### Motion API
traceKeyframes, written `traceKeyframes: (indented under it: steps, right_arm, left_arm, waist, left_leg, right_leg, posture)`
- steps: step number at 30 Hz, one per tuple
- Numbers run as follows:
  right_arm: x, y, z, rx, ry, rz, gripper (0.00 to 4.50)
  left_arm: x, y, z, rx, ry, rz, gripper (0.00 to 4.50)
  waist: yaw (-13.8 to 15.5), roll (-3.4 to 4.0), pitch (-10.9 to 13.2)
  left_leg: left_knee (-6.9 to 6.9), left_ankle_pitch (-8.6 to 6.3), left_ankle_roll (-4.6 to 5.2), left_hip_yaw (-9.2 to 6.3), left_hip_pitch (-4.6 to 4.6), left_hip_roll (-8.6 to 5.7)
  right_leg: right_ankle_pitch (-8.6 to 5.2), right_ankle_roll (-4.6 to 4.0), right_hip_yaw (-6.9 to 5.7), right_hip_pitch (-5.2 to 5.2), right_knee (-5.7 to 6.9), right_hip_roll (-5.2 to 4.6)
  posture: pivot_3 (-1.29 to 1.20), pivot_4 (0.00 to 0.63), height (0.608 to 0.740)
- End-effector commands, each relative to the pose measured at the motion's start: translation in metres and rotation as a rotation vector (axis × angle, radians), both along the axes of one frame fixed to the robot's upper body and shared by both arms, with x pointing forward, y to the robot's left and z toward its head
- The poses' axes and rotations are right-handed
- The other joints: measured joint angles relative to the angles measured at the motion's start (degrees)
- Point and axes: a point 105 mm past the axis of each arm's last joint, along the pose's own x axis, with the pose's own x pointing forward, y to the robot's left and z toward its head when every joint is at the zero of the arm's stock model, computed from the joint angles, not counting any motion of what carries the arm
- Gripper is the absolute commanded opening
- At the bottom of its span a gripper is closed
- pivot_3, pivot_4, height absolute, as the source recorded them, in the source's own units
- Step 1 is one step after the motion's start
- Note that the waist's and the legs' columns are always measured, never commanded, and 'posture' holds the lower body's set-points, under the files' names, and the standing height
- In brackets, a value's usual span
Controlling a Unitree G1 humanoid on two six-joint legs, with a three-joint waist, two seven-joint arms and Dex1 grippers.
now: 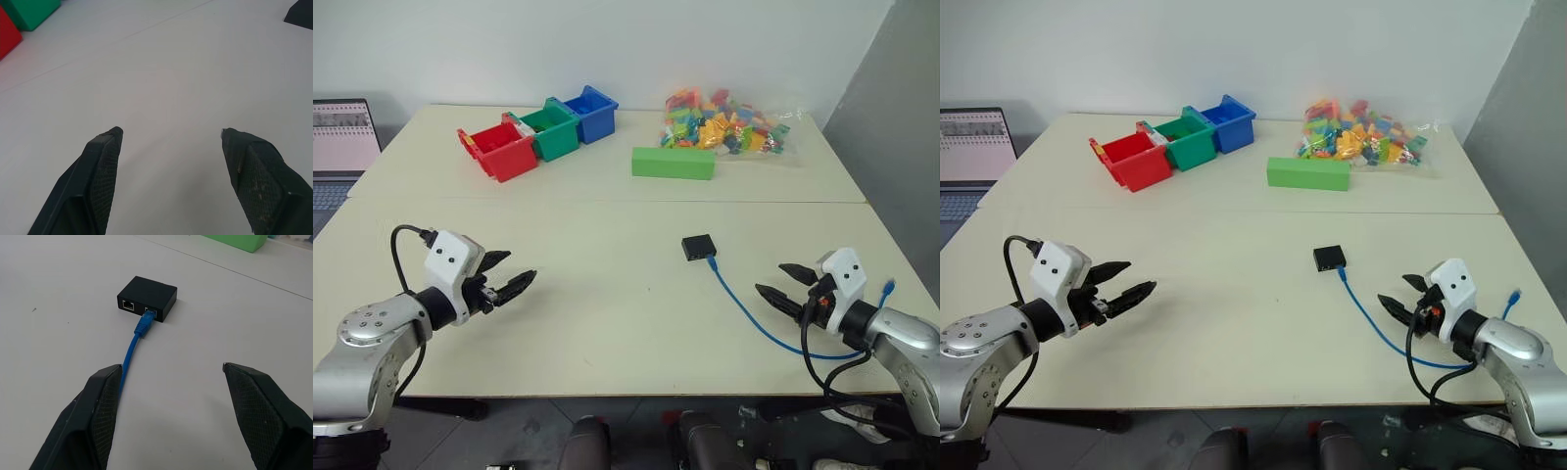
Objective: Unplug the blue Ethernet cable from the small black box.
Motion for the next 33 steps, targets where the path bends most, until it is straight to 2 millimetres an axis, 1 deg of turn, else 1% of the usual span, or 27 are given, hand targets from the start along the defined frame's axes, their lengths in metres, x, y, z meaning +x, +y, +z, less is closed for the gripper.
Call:
traceKeyframes:
  steps: [1, 3, 13, 16, 18, 21, 26, 30, 33]
  right_arm:
    - [0.002, 0.001, 0.012, -0.025, -0.056, 0.018, 3.47]
    - [0.001, 0.001, 0.012, -0.028, -0.057, 0.021, 3.47]
    - [0.003, 0.004, 0.012, -0.037, -0.053, 0.022, 3.47]
    - [0.006, 0.009, 0.009, -0.037, -0.053, 0.019, 3.47]
    - [0.009, 0.016, 0.006, -0.02, -0.045, 0.015, 3.47]
    - [0.019, 0.025, -0.002, -0.013, -0.037, -0.015, 3.47]
    - [0.037, 0.042, -0.017, 0.015, -0.009, -0.073, 3.47]
    - [0.051, 0.056, -0.024, 0.057, 0.01, -0.133, 3.47]
    - [0.058, 0.063, -0.027, 0.082, 0.024, -0.175, 3.47]
  left_arm:
    - [-0.003, -0.006, 0.015, 0.017, -0.052, -0.038, 3.44]
    - [-0.004, -0.008, 0.011, 0.031, -0.043, -0.04, 3.44]
    - [-0.005, -0.015, 0.011, 0.031, -0.044, -0.064, 3.44]
    - [-0.007, -0.022, 0.01, 0.02, -0.037, -0.104, 3.44]
    - [-0.007, -0.033, 0.012, 0.01, -0.043, -0.135, 3.44]
    - [-0.012, -0.057, 0.014, 0.008, -0.039, -0.249, 3.44]
    - [-0.035, -0.087, 0.011, 0.002, 0.04, -0.492, 3.44]
    - [-0.045, -0.101, 0.01, 0.004, 0.068, -0.608, 3.44]
    - [-0.047, -0.104, 0.012, 0.006, 0.073, -0.647, 3.44]
  waist:
    - [0.0, 0.0, 0.0]
    - [0.01, 0.0, 0.0]
    - [0.02, 0.0, 0.0]
    - [0.01, 0.0, 0.0]
    - [0.01, 0.0, 0.0]
    - [0.02, 0.0, 0.0]
    - [-0.15, 0.04, 0.02]
    - [-0.09, 0.12, 0.07]
    - [-0.1, 0.13, 0.07]
  left_leg:
    - [0.0, 0.0, 0.0, 0.0, 0.0, 0.0]
    - [0.0, 0.0, 0.0, 0.0, 0.0, 0.0]
    - [0.0, 0.0, 0.0, 0.01, 0.0, 0.0]
    - [0.0, 0.0, 0.0, 0.0, 0.0, 0.0]
    - [0.0, 0.0, 0.0, 0.0, 0.0, 0.0]
    - [0.02, 0.0, 0.0, -0.01, -0.01, 0.0]
    - [0.0, 0.0, 0.0, 0.02, -0.01, 0.02]
    - [-0.01, 0.0, 0.0, 0.02, -0.05, 0.01]
    - [0.0, 0.0, 0.0, 0.04, -0.08, 0.01]
  right_leg:
    - [0.0, 0.0, 0.0, 0.0, 0.0, 0.0]
    - [0.0, 0.0, 0.0, 0.0, 0.0, 0.0]
    - [0.0, 0.0, 0.01, 0.0, 0.0, 0.0]
    - [0.0, 0.0, 0.0, 0.0, 0.0, 0.0]
    - [0.0, 0.0, 0.01, 0.0, 0.0, 0.0]
    - [0.0, 0.0, 0.0, 0.0, 0.01, 0.0]
    - [0.0, -0.01, 0.02, -0.03, 0.01, 0.01]
    - [0.0, -0.01, 0.03, -0.11, 0.02, 0.02]
    - [0.0, -0.01, 0.04, -0.16, 0.04, 0.03]
  posture:
    - [0.0, 0.15, 0.74]
    - [0.0, 0.15, 0.74]
    - [0.0, 0.15, 0.74]
    - [0.0, 0.15, 0.74]
    - [0.0, 0.15, 0.74]
    - [0.0, 0.15, 0.74]
    - [0.0, 0.15, 0.74]
    - [0.0, 0.15, 0.74]
    - [0.0, 0.15, 0.74]
